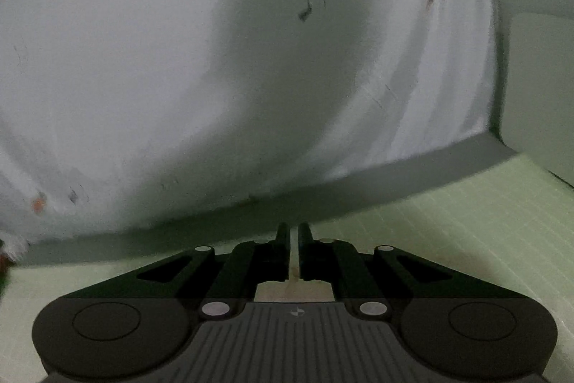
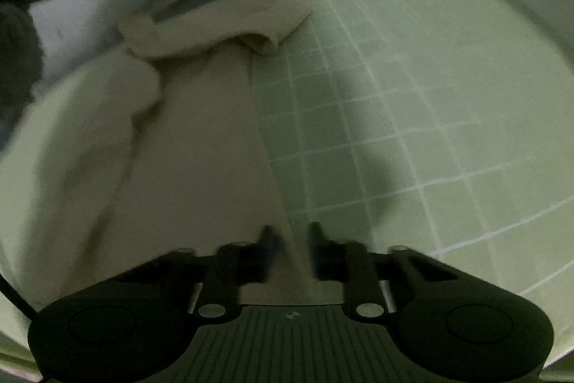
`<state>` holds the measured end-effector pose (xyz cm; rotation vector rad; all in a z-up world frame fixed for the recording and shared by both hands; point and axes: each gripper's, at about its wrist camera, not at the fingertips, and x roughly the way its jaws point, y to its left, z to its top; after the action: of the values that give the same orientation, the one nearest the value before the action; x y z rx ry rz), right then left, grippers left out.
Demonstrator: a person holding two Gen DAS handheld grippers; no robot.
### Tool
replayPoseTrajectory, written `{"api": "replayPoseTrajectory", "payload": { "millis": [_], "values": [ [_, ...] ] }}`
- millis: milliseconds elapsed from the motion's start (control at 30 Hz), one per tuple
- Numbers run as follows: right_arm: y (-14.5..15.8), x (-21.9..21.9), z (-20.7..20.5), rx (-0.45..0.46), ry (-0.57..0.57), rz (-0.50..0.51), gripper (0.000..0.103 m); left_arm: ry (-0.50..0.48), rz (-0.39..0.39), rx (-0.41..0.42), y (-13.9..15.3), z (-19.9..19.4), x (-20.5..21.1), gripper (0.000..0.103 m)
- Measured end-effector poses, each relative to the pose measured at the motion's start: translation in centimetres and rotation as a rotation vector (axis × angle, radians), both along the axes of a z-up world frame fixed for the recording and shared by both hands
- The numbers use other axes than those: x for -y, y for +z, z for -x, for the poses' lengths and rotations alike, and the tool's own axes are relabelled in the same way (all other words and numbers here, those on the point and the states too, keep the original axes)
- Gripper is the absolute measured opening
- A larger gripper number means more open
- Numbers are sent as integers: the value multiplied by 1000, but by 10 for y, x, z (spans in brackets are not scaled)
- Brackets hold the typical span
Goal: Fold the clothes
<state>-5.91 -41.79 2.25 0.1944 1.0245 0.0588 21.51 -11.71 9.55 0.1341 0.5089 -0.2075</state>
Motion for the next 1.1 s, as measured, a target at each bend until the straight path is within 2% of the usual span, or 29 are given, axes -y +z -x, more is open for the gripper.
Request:
{"api": "replayPoseTrajectory", "payload": {
  "millis": [67, 133, 167, 200, 233, 300, 400, 467, 500, 533, 567, 600, 633, 833, 1000, 1100],
  "values": [
    [1, -1, -1, -11, -46, -10, 28, 1, 73, -81, -12, -5, -15, 13],
    [2, -2, 0, -12, -83, -23, 29, 19, 160, -154, -25, -16, -27, 37],
    [3, -2, 0, -11, -101, -27, 30, 30, 212, -180, -31, -21, -35, 46],
    [2, -3, -1, -9, -114, -29, 33, 35, 254, -197, -36, -25, -42, 62],
    [4, -7, 0, -2, -136, -28, 36, 40, 287, -205, -39, -30, -47, 70],
    [4, -11, 2, 3, -142, -5, 43, 41, 304, -209, -46, -37, -51, 78],
    [3, -21, 0, 11, -143, 39, 47, 10, 254, -209, -51, -48, -42, 78],
    [2, -26, -1, 17, -144, 65, 47, -19, 198, -201, -57, -54, -31, 77],
    [2, -27, -1, 20, -146, 74, 46, -32, 169, -196, -59, -55, -25, 69],
    [1, -28, -1, 20, -146, 76, 43, -46, 136, -189, -62, -54, -19, 47],
    [1, -29, -1, 22, -151, 88, 24, -65, 93, -180, -66, -55, -12, 33],
    [2, -30, -1, 27, -145, 90, 4, -78, 66, -174, -69, -56, -7, 9],
    [3, -31, 0, 33, -139, 91, 5, -86, 55, -172, -70, -55, -4, 5],
    [24, -42, 11, 99, -99, 112, 4, -46, 93, -116, -51, -45, -14, 3],
    [47, -46, 20, 158, -109, 27, 3, -23, 115, -13, -10, -37, -37, 3],
    [58, -57, 23, 190, -84, 45, 3, 5, 117, 71, 21, -27, -62, 3]
  ]
}}
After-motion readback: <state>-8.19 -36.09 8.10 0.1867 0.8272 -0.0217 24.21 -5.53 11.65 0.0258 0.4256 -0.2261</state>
